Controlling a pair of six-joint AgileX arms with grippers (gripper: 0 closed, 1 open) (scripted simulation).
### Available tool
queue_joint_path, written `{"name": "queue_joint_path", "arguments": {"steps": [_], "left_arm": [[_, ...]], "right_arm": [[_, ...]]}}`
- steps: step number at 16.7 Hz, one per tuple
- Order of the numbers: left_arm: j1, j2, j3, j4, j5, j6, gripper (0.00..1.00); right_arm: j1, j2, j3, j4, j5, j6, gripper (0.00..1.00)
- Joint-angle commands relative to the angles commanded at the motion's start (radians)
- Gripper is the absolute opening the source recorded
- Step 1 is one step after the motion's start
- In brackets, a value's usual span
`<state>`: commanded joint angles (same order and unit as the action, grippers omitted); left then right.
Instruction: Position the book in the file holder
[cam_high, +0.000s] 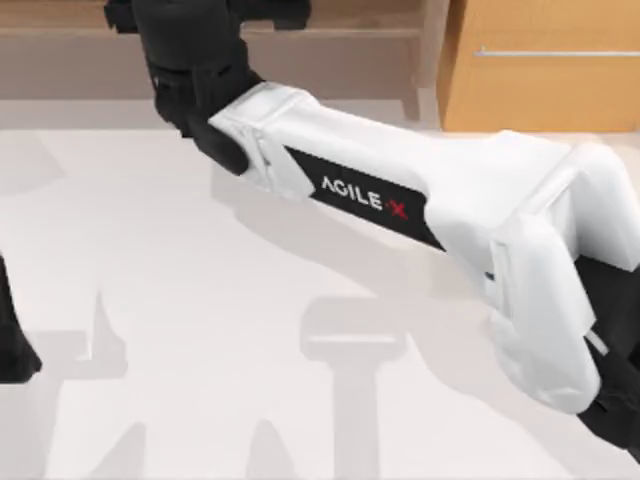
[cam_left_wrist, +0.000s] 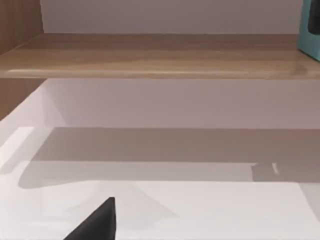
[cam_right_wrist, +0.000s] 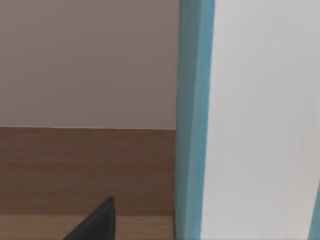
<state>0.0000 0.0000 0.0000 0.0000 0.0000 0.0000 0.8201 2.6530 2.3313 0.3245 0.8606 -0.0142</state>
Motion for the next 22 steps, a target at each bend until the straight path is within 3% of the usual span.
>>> {"name": "queue_joint_path", "arguments": {"steps": [9,14,22], "left_arm": [[0.000,0.000,0.000,0.000,0.000,0.000,1.00],[0.000,0.000,0.000,0.000,0.000,0.000,1.00],[0.000,0.000,0.000,0.000,0.000,0.000,1.00]], "right_arm": [[-0.019,0.108,0.213,-0.098,-0.021,-0.002,1.00],[-0.020,0.114,0.227,-0.105,-0.023,-0.002,1.00],[-0.020,0.114,0.227,-0.105,-0.023,-0.002,0.40]]}}
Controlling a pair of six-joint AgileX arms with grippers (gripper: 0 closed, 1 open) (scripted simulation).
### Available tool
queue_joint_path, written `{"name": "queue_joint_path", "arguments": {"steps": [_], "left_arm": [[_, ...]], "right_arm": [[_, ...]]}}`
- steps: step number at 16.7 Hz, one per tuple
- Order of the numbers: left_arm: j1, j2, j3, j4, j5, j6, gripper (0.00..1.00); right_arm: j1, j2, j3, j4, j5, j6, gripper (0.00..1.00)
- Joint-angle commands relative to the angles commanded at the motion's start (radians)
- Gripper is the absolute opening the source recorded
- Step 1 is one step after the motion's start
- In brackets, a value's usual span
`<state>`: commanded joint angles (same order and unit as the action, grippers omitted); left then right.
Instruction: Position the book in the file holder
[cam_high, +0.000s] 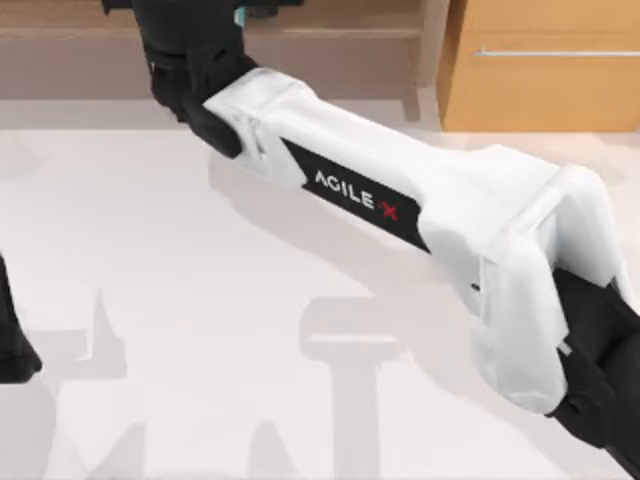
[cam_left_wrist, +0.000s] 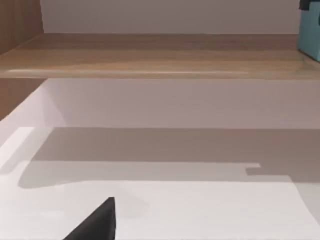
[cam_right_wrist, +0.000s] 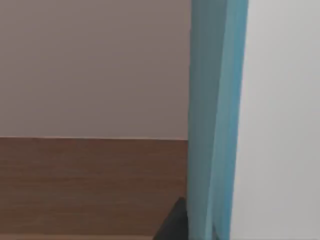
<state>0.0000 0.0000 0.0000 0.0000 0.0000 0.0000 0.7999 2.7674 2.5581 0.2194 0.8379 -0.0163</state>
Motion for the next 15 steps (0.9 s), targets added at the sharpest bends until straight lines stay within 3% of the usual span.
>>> {"name": "queue_joint_path", "arguments": {"steps": [5,15], "left_arm": [[0.000,0.000,0.000,0.000,0.000,0.000,1.00],[0.000,0.000,0.000,0.000,0.000,0.000,1.00]], "right_arm": [[0.000,0.000,0.000,0.000,0.000,0.000,0.02],[0.005,0.000,0.004,-0.003,0.000,0.002,0.00]]}}
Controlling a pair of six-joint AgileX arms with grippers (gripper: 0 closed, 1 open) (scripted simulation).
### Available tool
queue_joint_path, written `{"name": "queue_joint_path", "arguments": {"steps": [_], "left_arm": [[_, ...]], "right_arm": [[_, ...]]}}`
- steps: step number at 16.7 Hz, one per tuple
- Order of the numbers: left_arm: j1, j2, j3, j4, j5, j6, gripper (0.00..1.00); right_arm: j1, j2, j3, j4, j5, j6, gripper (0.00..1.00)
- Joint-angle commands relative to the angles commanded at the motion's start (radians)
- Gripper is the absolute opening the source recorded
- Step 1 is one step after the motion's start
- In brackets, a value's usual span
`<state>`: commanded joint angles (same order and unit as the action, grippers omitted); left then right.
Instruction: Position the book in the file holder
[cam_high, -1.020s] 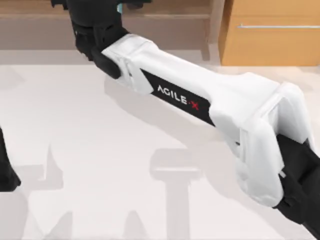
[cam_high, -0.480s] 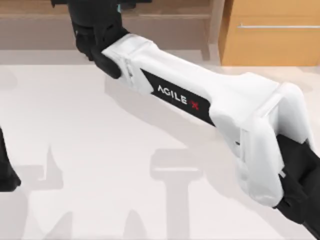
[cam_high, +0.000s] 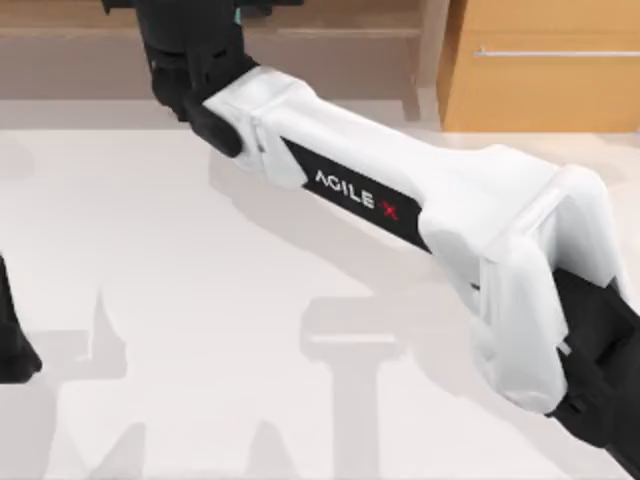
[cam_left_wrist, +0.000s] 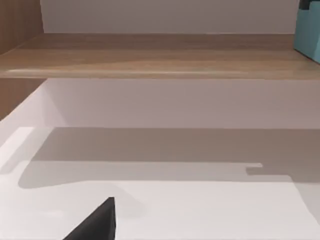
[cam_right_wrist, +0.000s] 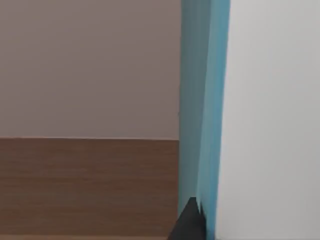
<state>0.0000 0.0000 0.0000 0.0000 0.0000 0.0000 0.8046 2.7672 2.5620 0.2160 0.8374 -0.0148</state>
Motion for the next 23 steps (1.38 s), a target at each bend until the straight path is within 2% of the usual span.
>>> {"name": "queue_joint_path", "arguments": {"steps": [6,13,18,23], "left_arm": [[0.000,0.000,0.000,0.000,0.000,0.000,1.00],[0.000,0.000,0.000,0.000,0.000,0.000,1.00],[0.000,0.000,0.000,0.000,0.000,0.000,1.00],[0.000,0.000,0.000,0.000,0.000,0.000,1.00]], "right_arm": [[0.000,0.012,0.081,-0.068,0.000,0.000,0.00],[-0.008,-0.023,0.033,-0.061,-0.030,0.029,0.00],[-0.044,-0.183,-0.200,-0.031,-0.198,0.173,0.00],[-0.090,-0.431,-0.564,0.016,-0.468,0.388,0.00]]}}
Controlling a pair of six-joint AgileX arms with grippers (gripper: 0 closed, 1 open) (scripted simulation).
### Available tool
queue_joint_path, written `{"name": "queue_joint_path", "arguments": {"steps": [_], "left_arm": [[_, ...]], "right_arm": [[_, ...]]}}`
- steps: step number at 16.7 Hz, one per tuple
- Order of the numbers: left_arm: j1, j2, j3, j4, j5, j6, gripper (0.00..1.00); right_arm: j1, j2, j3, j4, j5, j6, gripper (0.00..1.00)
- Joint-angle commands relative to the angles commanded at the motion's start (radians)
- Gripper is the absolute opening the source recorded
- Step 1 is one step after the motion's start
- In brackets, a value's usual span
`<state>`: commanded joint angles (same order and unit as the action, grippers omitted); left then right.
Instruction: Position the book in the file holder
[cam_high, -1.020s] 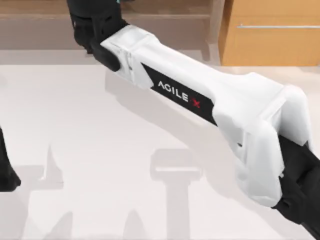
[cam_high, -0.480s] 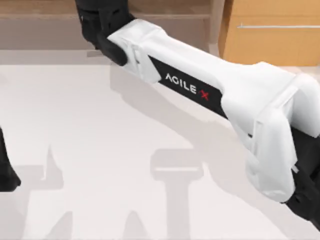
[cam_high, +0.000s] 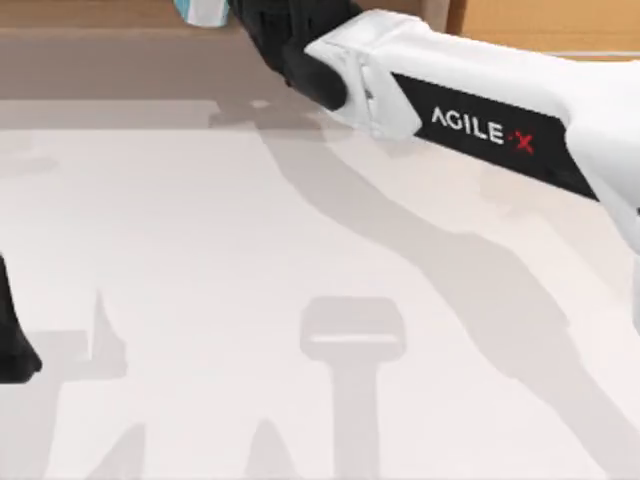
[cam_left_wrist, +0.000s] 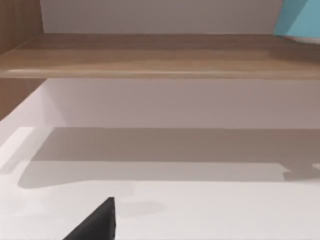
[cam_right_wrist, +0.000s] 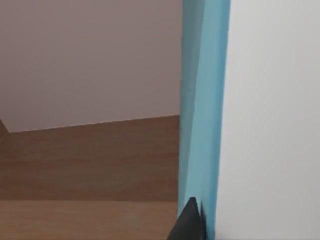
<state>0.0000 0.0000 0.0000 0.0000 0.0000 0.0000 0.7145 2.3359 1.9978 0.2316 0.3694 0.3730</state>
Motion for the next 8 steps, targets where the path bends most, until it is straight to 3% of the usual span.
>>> {"name": "queue_joint_path", "arguments": {"steps": [8], "left_arm": [[0.000,0.000,0.000,0.000,0.000,0.000,1.00]], "right_arm": [[-0.129,-0.474,-0.695,0.072,-0.500,0.346,0.00]]}}
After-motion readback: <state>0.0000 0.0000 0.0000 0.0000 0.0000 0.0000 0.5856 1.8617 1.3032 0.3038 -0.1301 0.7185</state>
